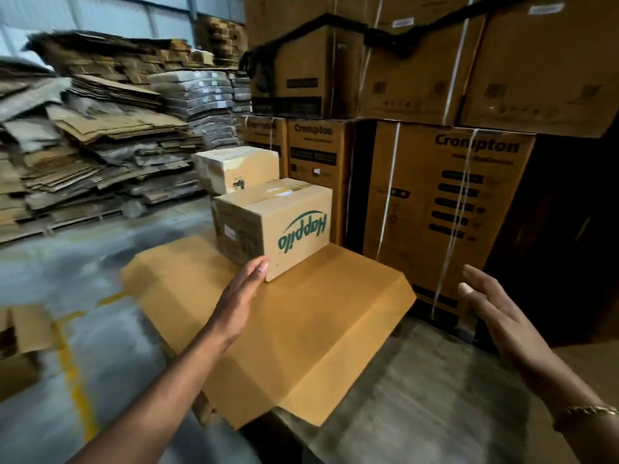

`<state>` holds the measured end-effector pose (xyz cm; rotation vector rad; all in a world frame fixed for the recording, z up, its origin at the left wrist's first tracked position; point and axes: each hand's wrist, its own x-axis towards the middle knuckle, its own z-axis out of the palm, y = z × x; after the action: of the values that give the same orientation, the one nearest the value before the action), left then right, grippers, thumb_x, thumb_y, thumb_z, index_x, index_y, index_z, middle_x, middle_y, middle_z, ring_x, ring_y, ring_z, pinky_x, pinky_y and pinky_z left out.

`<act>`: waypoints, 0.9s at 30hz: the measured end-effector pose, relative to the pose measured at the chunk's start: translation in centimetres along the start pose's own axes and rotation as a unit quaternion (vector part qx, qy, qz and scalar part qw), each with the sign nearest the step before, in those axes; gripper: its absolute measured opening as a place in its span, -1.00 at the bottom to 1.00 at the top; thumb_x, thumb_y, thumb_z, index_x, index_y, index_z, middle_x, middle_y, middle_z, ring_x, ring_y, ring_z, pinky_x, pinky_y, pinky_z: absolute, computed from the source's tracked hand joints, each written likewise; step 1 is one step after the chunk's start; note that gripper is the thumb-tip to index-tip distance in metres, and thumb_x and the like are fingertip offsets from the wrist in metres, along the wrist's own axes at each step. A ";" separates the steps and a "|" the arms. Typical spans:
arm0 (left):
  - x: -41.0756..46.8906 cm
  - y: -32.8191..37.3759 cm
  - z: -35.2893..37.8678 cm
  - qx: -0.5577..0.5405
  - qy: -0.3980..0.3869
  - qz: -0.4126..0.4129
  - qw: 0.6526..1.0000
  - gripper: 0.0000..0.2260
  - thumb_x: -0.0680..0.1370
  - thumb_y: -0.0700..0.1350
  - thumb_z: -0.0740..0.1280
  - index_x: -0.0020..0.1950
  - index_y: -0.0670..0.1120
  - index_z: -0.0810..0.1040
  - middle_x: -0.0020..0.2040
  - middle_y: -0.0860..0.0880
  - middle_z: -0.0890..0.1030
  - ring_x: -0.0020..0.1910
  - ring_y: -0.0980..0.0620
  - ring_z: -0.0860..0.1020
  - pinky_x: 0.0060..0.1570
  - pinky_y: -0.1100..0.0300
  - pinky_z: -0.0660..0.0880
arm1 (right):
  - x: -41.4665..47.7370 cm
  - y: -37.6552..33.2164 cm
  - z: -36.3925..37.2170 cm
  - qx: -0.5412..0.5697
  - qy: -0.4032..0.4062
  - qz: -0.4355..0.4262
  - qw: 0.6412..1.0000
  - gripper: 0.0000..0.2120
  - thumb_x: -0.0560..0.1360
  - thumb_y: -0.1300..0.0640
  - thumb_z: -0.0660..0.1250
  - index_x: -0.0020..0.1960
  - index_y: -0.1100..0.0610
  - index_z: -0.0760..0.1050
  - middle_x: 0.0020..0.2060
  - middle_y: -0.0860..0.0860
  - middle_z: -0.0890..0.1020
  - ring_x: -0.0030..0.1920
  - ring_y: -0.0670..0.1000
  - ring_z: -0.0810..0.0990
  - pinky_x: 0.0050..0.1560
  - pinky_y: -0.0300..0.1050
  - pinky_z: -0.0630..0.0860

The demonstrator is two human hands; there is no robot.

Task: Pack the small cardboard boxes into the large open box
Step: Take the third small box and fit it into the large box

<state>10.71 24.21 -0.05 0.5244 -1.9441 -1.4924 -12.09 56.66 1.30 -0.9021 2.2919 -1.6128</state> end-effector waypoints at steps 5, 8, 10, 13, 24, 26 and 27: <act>4.2 -2.7 -6.3 0.004 0.041 -0.023 0.999 -0.37 0.50 0.31 0.13 0.48 0.03 0.44 0.42 0.10 0.50 0.42 0.13 0.43 0.35 0.08 0.33 | 6.7 -0.9 7.6 0.012 -0.042 0.016 0.999 -0.31 0.42 -0.52 0.25 0.49 -0.38 0.23 0.54 -0.24 0.27 0.49 -0.01 0.32 0.47 0.26 0.30; 7.7 -4.5 -9.4 0.013 0.059 -0.028 0.998 -0.32 0.44 0.38 0.13 0.44 0.06 0.47 0.38 0.14 0.52 0.38 0.16 0.45 0.34 0.04 0.35 | 11.1 -1.7 12.2 0.021 -0.073 0.012 0.997 -0.09 0.25 -0.61 0.26 0.53 -0.31 0.21 0.55 -0.18 0.29 0.49 0.04 0.34 0.46 0.30 0.31; 10.1 -5.6 -11.1 0.018 0.066 -0.025 0.997 -0.31 0.44 0.39 0.12 0.45 0.04 0.46 0.39 0.12 0.52 0.37 0.15 0.45 0.32 0.06 0.35 | 14.1 -2.3 15.2 0.030 -0.087 0.003 0.996 -0.07 0.24 -0.60 0.27 0.54 -0.29 0.21 0.55 -0.16 0.29 0.49 0.03 0.34 0.46 0.29 0.31; 14.0 -6.6 -13.5 0.018 0.081 -0.032 0.996 -0.37 0.51 0.30 0.10 0.48 0.02 0.44 0.43 0.09 0.50 0.41 0.10 0.43 0.34 0.06 0.33 | 18.8 -3.1 19.4 0.060 -0.098 -0.006 0.993 -0.16 0.33 -0.51 0.29 0.54 -0.26 0.22 0.55 -0.14 0.30 0.49 -0.01 0.34 0.46 0.25 0.31; 30.8 -11.8 -21.0 0.069 0.056 -0.050 0.995 -0.44 0.46 0.38 0.19 0.37 0.15 0.50 0.33 0.15 0.50 0.34 0.12 0.43 0.28 0.08 0.35 | 31.0 -4.1 31.2 0.118 -0.089 0.084 0.985 -0.25 0.49 -0.33 0.34 0.58 -0.10 0.21 0.53 -0.06 0.34 0.39 -0.03 0.40 0.38 0.20 0.37; 34.8 -13.8 -22.3 0.080 0.048 -0.056 0.994 -0.49 0.53 0.37 0.21 0.38 0.15 0.49 0.37 0.12 0.48 0.33 0.10 0.40 0.31 0.03 0.35 | 33.0 -4.1 33.5 0.132 -0.065 0.114 0.983 -0.33 0.55 -0.23 0.30 0.57 -0.07 0.21 0.54 -0.02 0.34 0.40 0.03 0.39 0.37 0.22 0.38; 36.9 -14.8 -22.9 0.082 0.047 -0.058 0.994 -0.55 0.58 0.31 0.21 0.38 0.12 0.49 0.39 0.09 0.47 0.32 0.08 0.40 0.31 0.01 0.35 | 34.1 -4.2 34.8 0.132 -0.052 0.127 0.982 -0.35 0.56 -0.21 0.30 0.57 -0.06 0.21 0.54 0.00 0.33 0.42 0.07 0.39 0.36 0.22 0.39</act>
<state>-1.27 -20.04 -1.76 0.7780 -2.0029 -1.3575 -20.77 8.71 -2.23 -0.5910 1.9701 -1.6606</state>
